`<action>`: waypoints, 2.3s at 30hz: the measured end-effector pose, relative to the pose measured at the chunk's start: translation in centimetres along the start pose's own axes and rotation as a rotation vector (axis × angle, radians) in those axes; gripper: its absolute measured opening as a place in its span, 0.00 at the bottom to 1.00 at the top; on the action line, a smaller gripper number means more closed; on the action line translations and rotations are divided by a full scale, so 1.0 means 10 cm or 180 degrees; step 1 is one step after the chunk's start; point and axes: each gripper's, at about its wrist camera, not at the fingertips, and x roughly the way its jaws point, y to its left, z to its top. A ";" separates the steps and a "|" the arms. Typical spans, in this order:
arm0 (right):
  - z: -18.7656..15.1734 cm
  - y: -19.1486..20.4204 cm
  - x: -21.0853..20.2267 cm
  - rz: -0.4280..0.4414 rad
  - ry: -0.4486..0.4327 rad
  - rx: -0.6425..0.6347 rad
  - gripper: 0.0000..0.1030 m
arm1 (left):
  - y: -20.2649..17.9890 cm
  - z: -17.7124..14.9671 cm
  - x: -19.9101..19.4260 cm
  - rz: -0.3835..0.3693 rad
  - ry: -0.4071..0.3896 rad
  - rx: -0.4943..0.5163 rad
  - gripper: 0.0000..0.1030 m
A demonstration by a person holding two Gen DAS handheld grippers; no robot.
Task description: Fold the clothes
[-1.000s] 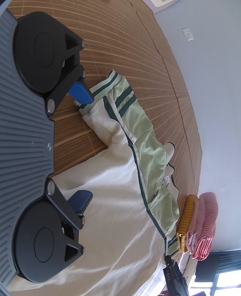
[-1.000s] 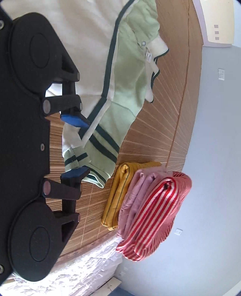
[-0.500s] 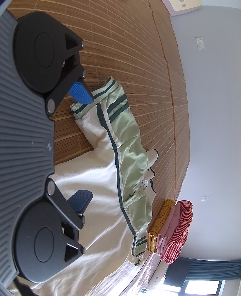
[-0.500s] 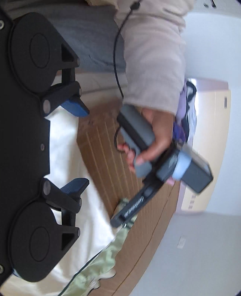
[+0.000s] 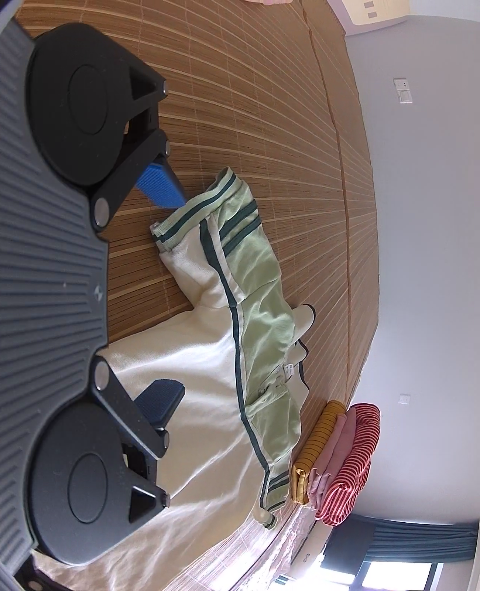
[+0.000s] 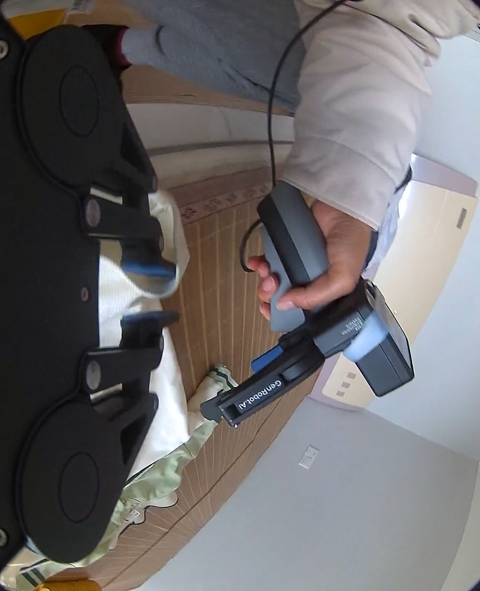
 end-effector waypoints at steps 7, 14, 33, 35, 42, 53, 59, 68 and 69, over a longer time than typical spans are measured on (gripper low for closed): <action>-0.05 0.22 0.11 0.0701 0.0308 0.0073 0.15 | 0.02 -0.03 0.02 -0.0048 0.0076 -0.0013 0.98; -0.14 -0.09 -0.13 0.0782 0.0176 0.0727 0.18 | -0.08 -0.07 0.10 -0.0014 0.0128 0.0156 0.98; -1.35 -1.90 -0.90 -0.0322 -0.0426 0.3937 0.67 | 0.60 0.03 0.54 -0.0645 0.0208 -0.2202 0.99; -1.40 -1.89 -0.86 -0.0356 -0.0310 0.3926 0.67 | 0.65 0.01 0.56 -0.0667 0.0168 -0.2338 0.99; -1.38 -1.78 -0.80 -0.0334 -0.0179 0.3858 0.69 | 0.60 0.11 0.75 -0.0445 0.0079 -0.2004 0.86; -1.38 -1.71 -0.87 -0.0336 -0.0161 0.3760 0.71 | 0.54 0.29 0.69 0.0198 -0.0127 -0.1054 0.23; -1.26 -1.60 -0.81 -0.0468 0.0034 0.3282 0.72 | 0.51 0.51 0.63 0.0620 -0.0232 -0.0500 0.20; -1.23 -1.62 -0.84 -0.0496 0.0092 0.3217 0.75 | 0.66 0.33 0.64 0.0873 0.0076 -0.0512 0.27; -1.22 -1.65 -0.88 -0.0513 0.0063 0.3283 0.75 | 0.69 0.31 0.59 0.0834 0.0099 -0.0539 0.46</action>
